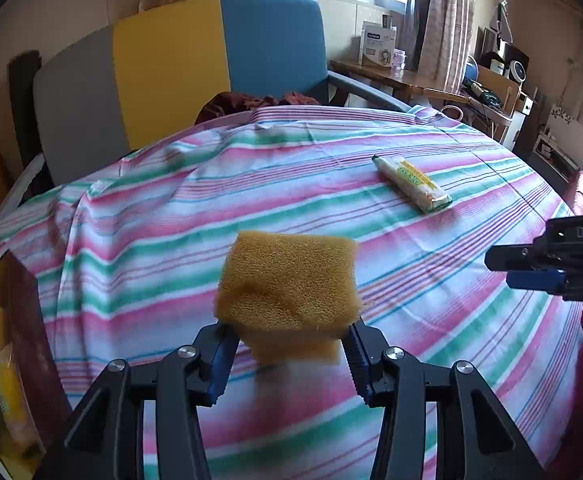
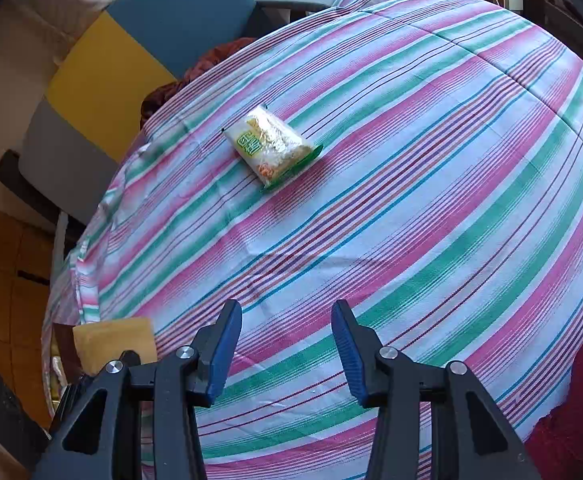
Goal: Organize objects
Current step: 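Grasp the small WEIDAN cracker pack with the right gripper while the left holds the cake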
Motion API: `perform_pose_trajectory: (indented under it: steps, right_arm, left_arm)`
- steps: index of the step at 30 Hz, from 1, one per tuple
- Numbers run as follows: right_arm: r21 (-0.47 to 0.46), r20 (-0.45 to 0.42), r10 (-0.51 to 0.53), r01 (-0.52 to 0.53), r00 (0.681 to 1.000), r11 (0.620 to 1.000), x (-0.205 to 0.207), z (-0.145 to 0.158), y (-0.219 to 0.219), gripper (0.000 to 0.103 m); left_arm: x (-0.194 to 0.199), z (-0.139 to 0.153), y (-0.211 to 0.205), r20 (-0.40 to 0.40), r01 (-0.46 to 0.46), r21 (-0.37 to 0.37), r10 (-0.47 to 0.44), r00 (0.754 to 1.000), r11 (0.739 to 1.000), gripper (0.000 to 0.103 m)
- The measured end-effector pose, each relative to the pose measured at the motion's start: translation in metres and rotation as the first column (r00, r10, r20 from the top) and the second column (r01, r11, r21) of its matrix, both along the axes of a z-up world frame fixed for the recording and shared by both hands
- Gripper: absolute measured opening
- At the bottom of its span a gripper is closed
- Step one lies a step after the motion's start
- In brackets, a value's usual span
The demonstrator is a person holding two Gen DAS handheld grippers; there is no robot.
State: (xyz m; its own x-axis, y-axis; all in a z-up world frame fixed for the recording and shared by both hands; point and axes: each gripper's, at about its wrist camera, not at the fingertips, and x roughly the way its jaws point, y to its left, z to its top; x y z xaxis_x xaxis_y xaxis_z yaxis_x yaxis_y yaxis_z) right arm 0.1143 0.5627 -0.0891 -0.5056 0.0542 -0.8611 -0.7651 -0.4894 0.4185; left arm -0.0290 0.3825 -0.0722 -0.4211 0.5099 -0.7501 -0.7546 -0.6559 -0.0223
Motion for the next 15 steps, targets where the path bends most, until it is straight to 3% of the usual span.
perform_pose_trajectory:
  steps: [3,6,11,15]
  right_arm:
    - [0.023,0.036,0.054,-0.055,0.998,0.998,-0.012,0.002,-0.006,0.047]
    - [0.109,0.083,0.114,-0.122,0.990,0.986,-0.035,0.010,-0.003,0.047]
    - [0.231,0.144,0.131,-0.162,0.981,0.959,-0.077,0.010,0.028,0.047]
    - [0.315,0.194,0.157,-0.213,0.968,0.925,-0.112,0.004,0.052,0.047]
  left_arm:
    - [0.007,0.003,-0.023,-0.004,-0.011,0.003,0.011,1.000,1.000,0.049]
    - [0.010,-0.002,-0.035,0.027,-0.020,0.000,0.020,0.999,1.000,0.050]
    - [0.016,-0.004,-0.040,0.021,-0.019,0.018,0.019,1.000,1.000,0.050]
    - [0.009,-0.009,-0.043,0.080,-0.032,0.037,0.029,0.996,0.999,0.051]
